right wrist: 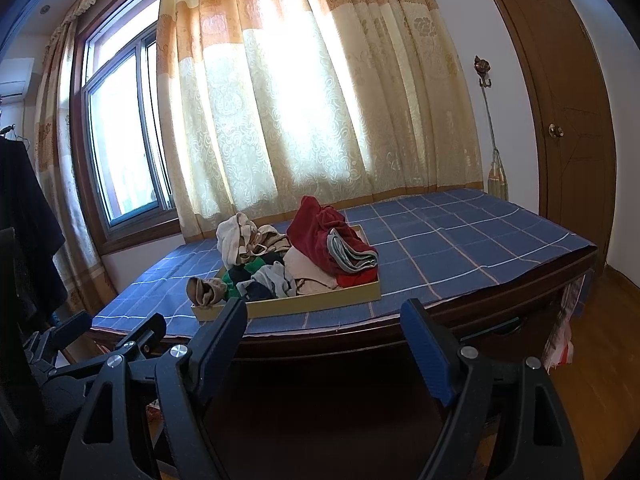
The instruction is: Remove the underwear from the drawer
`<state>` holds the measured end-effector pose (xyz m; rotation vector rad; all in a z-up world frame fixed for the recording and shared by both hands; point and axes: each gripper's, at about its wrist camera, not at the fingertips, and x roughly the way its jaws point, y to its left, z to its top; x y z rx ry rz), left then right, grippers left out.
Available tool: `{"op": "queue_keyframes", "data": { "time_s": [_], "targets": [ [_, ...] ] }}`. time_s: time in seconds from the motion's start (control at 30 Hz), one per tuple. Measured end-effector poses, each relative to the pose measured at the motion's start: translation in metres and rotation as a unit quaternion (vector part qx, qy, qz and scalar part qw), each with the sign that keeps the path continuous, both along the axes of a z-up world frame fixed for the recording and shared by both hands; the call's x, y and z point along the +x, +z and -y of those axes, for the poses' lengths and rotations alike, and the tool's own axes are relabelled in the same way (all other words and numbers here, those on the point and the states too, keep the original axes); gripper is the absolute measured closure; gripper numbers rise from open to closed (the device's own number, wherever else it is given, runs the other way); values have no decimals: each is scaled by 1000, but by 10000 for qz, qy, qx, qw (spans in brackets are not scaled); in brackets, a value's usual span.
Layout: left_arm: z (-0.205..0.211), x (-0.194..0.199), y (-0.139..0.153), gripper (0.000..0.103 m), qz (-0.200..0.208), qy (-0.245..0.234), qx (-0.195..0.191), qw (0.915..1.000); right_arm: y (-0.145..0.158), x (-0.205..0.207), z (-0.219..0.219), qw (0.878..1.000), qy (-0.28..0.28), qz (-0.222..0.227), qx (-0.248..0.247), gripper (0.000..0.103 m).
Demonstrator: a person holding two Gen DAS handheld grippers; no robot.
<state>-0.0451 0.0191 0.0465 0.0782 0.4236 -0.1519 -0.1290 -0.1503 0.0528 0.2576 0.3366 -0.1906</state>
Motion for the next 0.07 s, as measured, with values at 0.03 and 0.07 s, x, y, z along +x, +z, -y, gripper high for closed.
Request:
{"op": "queue_keyframes", "data": {
  "time_s": [0.03,0.07],
  "targets": [
    [1,0,-1,0,-37,-3,22,10000,-1,1,0,10000,6,-12,6,22],
    [2,1,-1,0,-55,-1,35,10000,-1,2,0,10000,17,-27,13,22]
  ]
}}
